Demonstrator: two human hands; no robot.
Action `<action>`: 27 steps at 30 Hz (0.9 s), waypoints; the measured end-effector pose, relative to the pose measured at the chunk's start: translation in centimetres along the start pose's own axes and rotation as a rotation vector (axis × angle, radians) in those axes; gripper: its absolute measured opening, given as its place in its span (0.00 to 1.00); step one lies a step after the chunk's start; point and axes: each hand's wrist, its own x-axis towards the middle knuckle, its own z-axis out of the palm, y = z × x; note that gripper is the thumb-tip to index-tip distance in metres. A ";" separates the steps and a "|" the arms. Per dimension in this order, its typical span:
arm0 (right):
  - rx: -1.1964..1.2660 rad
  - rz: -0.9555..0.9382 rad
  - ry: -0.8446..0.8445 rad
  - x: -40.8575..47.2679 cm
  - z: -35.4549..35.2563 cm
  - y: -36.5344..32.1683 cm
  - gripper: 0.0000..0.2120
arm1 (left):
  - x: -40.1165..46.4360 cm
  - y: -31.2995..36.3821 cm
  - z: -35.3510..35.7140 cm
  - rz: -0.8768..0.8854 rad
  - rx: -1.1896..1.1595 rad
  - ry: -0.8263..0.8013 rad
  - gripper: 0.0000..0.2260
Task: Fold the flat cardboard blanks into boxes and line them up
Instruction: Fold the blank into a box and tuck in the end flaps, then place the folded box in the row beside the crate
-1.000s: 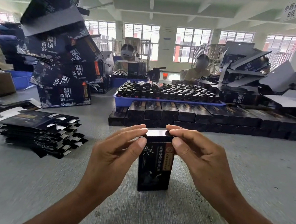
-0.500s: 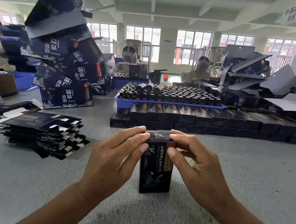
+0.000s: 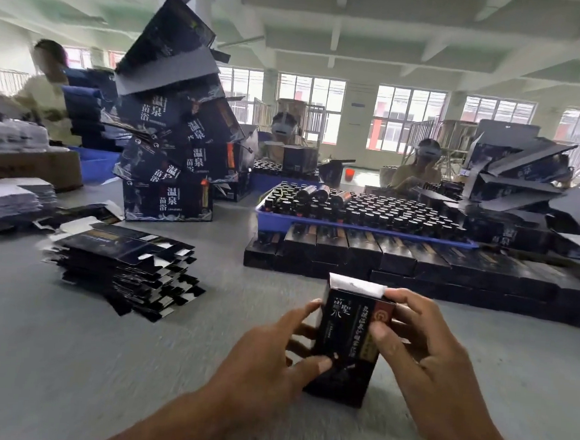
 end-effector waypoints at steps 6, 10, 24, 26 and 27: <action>-0.230 -0.018 -0.183 -0.7 1.1 0.9 0.40 | 0.4 -0.7 -0.4 -0.132 -0.246 0.065 0.30; -0.621 -0.344 -0.180 -0.4 2.4 1.1 0.47 | 1.2 -1.2 -1.8 -0.243 -0.451 0.139 0.25; -0.784 -0.540 -0.164 6.6 9.5 2.0 0.33 | 2.7 -4.7 -5.2 -0.392 -0.664 0.502 0.13; -0.793 -0.506 -0.150 8.8 11.4 2.5 0.32 | 2.7 -5.6 -5.2 -0.399 -0.517 0.560 0.13; -0.797 -0.482 -0.146 10.0 12.3 2.8 0.32 | 2.7 -5.9 -4.9 -0.383 -0.431 0.539 0.13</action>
